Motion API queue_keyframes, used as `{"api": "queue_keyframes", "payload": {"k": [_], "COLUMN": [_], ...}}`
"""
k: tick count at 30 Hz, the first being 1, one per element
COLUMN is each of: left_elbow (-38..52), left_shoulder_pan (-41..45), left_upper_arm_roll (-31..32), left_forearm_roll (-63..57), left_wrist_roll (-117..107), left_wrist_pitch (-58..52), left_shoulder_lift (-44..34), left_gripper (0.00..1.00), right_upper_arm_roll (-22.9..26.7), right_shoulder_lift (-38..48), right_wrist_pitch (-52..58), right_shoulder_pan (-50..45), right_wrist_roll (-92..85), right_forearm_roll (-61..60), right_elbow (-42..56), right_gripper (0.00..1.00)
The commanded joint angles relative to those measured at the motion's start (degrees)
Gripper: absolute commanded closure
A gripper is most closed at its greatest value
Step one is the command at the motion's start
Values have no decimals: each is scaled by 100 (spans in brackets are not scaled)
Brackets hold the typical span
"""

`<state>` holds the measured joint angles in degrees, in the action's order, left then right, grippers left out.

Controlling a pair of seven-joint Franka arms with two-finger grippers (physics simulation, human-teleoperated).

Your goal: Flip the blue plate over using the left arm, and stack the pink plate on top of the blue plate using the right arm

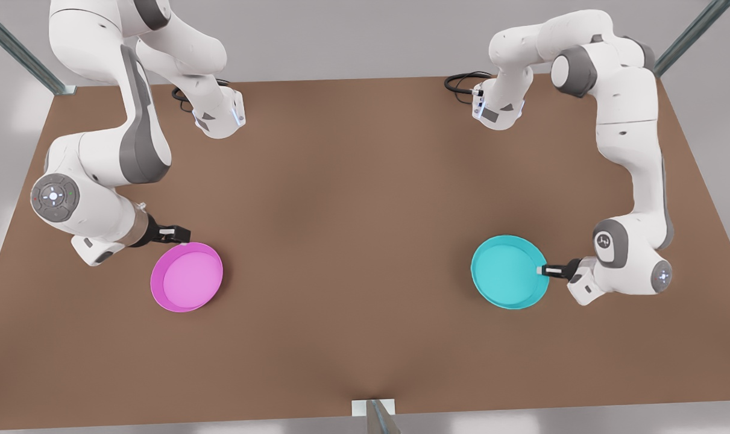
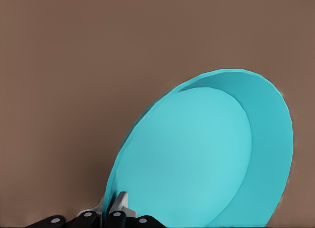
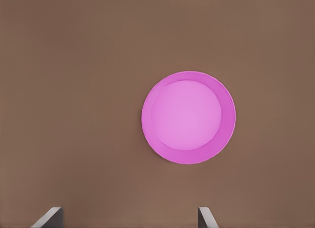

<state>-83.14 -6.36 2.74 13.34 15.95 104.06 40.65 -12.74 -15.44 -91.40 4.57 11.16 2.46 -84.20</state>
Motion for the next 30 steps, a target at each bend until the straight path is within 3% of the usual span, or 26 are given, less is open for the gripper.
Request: {"api": "queue_keyframes", "payload": {"k": [1, 9, 30], "left_elbow": [43, 896, 1485], "left_shoulder_pan": [65, 1102, 3167], "left_upper_arm_roll": [-1, -1, -1], "left_forearm_roll": [-323, -2020, -4454], "left_wrist_roll": [-57, -1700, -4408], "left_wrist_pitch": [-87, -1845, -3541], "left_shoulder_lift": [-13, -110, -4], "left_gripper": [79, 79, 79], "right_upper_arm_roll": [0, 0, 0], "right_shoulder_lift": [6, -3, -29], "right_wrist_pitch": [-1, -1, -27], "right_shoulder_pan": [0, 0, 0], "right_wrist_roll": [0, -9, -9], "right_forearm_roll": [0, -9, -132], "right_elbow": [1, 1, 1], "right_gripper": [0, 0, 0]}}
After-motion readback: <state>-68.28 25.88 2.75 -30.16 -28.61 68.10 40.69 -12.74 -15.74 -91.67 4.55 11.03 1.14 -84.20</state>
